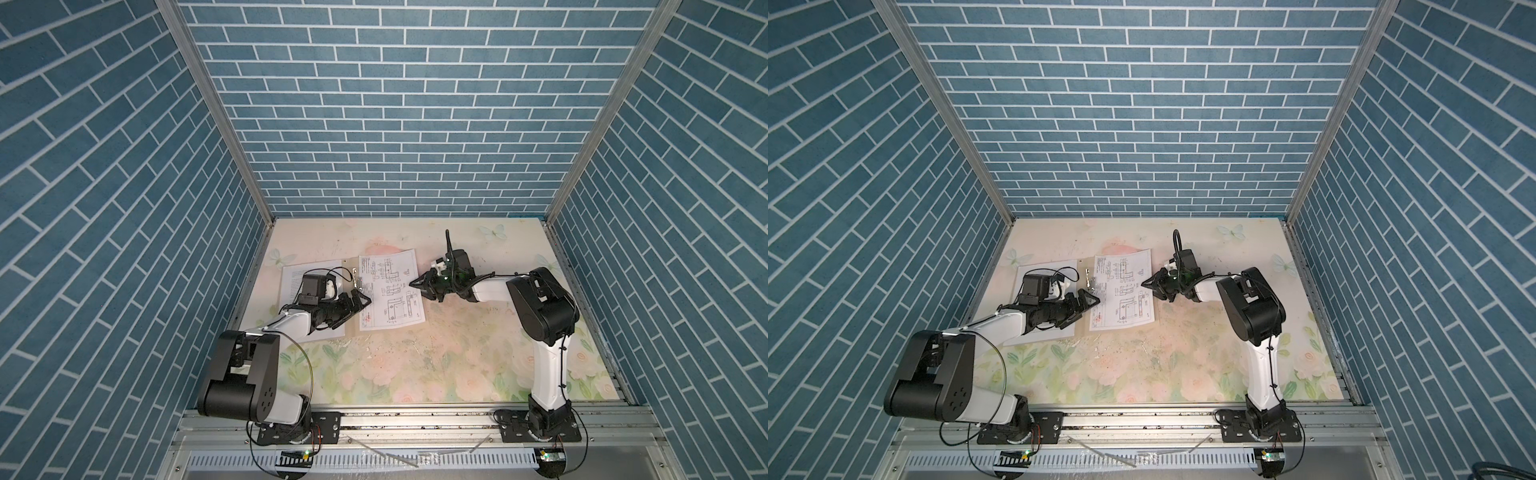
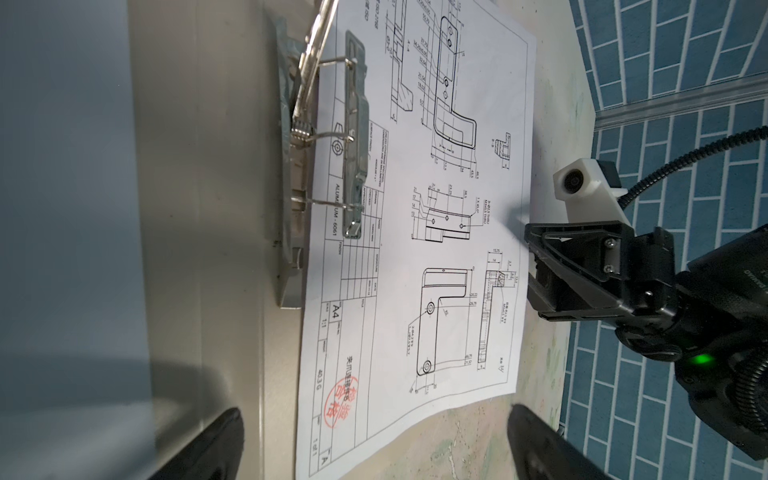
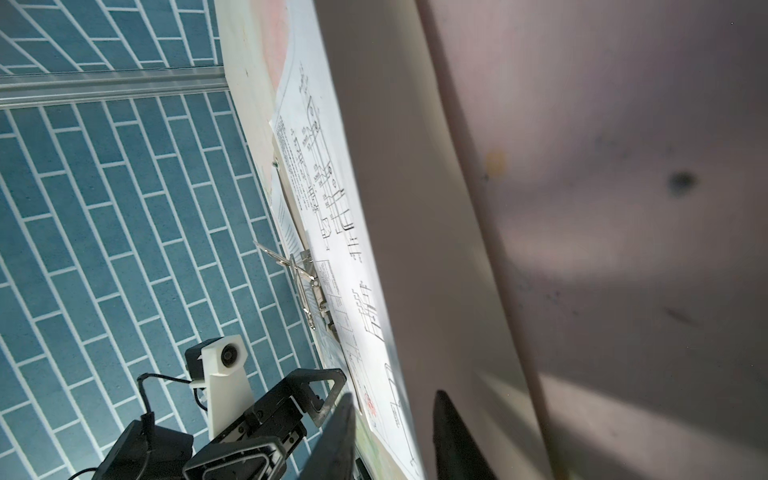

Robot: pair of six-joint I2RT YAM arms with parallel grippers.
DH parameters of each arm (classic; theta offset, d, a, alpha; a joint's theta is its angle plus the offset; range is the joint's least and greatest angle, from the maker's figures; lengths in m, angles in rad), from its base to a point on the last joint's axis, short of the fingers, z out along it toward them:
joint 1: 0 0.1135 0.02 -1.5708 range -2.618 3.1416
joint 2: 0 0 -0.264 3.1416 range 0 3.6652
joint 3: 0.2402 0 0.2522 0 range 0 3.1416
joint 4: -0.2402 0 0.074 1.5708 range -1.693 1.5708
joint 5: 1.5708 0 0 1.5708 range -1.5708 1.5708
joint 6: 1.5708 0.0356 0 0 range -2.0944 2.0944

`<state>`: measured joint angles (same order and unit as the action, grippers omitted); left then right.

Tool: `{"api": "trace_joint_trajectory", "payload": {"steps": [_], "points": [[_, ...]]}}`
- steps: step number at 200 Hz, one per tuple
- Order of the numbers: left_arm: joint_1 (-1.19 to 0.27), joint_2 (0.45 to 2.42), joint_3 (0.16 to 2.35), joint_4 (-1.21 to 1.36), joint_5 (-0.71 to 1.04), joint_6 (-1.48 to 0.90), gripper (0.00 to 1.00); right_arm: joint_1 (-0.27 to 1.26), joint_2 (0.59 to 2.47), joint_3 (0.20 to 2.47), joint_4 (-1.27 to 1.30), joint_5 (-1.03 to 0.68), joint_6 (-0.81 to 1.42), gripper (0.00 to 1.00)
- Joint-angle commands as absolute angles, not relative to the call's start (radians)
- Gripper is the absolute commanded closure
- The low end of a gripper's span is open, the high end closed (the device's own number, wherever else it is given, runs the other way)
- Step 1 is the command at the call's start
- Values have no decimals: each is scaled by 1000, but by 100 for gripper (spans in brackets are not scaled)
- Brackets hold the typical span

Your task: Put the files into the folder

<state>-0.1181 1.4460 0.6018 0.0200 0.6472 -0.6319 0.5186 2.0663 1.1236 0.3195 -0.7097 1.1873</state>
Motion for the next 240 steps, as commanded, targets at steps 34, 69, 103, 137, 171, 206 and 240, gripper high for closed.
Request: {"api": "trace_joint_trajectory", "payload": {"steps": [34, 69, 103, 137, 171, 206, 240], "points": [[-114, 1434, 638, -3, 625, -611, 0, 512, 2028, 1225, 84, -661, 1041, 50], [-114, 1432, 650, -19, 620, -603, 0, 505, 2016, 1256, -32, -615, 985, 44], [-114, 1433, 664, -37, 611, -594, 0, 505, 2013, 1292, -111, -572, 932, 44], [-113, 1451, 686, -39, 610, -587, 0, 505, 2017, 1316, -108, -566, 913, 44], [-114, 1482, 744, -75, 594, -556, 0, 504, 2013, 1342, -160, -519, 852, 44], [-114, 1549, 808, -106, 574, -517, 0, 505, 1977, 1326, -144, -460, 802, 46], [-114, 1630, 852, -83, 564, -519, 0, 504, 1964, 1311, -159, -428, 777, 46]]}}
